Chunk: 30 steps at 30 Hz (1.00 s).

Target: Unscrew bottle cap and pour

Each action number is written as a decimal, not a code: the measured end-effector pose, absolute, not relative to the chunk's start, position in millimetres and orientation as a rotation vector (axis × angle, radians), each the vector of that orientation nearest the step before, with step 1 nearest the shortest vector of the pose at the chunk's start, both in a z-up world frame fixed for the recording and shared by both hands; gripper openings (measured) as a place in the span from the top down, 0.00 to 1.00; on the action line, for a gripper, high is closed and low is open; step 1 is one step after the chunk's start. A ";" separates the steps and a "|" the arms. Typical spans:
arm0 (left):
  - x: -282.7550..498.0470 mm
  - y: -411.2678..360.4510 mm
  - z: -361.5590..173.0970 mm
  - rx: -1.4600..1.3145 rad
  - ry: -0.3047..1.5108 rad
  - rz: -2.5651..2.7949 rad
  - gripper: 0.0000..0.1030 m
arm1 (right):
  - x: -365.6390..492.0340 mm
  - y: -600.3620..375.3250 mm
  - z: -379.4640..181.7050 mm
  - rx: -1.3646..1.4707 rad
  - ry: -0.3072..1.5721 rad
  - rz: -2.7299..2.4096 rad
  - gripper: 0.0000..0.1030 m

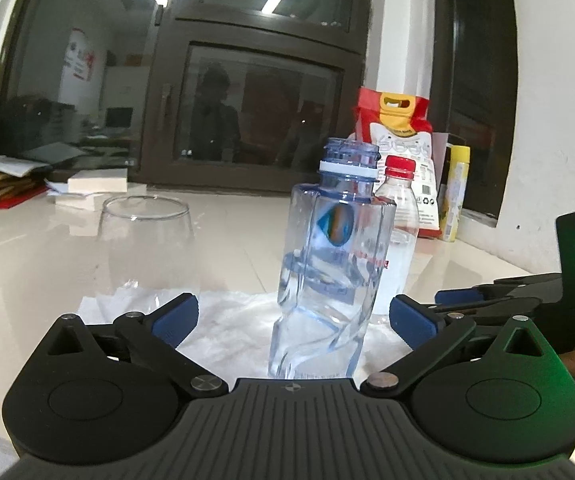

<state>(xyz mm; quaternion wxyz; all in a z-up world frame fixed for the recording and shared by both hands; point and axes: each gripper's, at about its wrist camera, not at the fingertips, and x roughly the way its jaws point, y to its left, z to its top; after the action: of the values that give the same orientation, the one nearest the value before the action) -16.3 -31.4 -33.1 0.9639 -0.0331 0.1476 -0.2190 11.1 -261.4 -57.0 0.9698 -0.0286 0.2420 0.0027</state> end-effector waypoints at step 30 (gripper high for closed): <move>-127.5 -9.8 -21.5 -0.006 0.276 -0.295 0.00 | -126.1 -216.7 -17.8 -0.038 0.414 0.043 0.40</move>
<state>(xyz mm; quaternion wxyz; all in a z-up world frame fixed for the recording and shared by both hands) -127.5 -9.8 -21.5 0.9797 -0.0030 0.1371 -0.1464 -126.1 -216.7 -17.8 0.9782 -0.0188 0.2056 0.0213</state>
